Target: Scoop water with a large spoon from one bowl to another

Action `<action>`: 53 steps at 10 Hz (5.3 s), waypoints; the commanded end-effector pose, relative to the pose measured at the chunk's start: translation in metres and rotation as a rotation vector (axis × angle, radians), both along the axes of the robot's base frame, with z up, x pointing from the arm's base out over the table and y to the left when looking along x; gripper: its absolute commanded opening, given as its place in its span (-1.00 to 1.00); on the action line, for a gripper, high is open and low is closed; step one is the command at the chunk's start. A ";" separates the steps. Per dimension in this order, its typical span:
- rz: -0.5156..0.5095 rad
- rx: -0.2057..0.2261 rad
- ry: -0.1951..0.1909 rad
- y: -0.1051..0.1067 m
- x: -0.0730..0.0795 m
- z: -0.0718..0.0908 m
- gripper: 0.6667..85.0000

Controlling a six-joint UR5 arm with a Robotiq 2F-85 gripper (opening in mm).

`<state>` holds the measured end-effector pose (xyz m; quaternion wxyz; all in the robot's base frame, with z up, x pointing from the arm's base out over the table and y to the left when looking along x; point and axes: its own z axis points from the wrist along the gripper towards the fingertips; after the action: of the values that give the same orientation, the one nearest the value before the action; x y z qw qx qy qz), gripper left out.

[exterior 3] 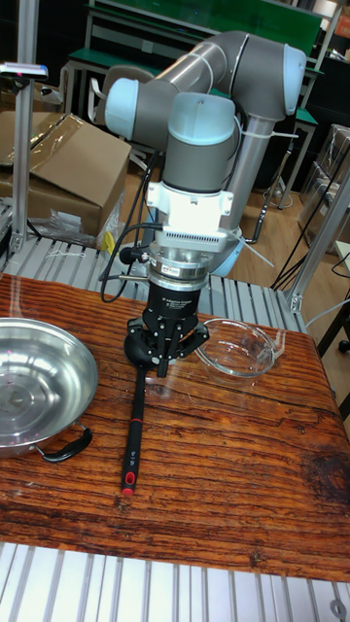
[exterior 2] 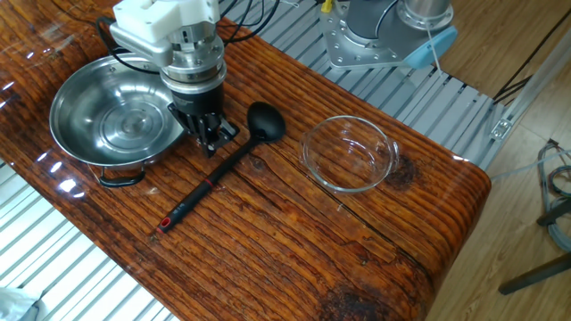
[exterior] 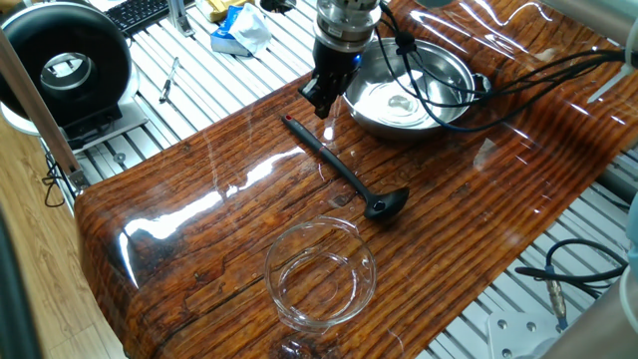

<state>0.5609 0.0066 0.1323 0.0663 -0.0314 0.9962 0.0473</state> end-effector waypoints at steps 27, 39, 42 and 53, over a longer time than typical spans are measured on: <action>0.010 -0.061 0.016 -0.019 0.018 -0.026 -0.99; -0.105 -0.060 0.101 -0.021 -0.001 -0.040 -0.99; -0.091 -0.072 0.069 -0.024 0.007 -0.039 -0.99; -0.010 -0.072 0.044 -0.024 0.038 -0.090 -0.25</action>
<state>0.5904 -0.0154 0.0519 0.0455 -0.0247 0.9986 0.0145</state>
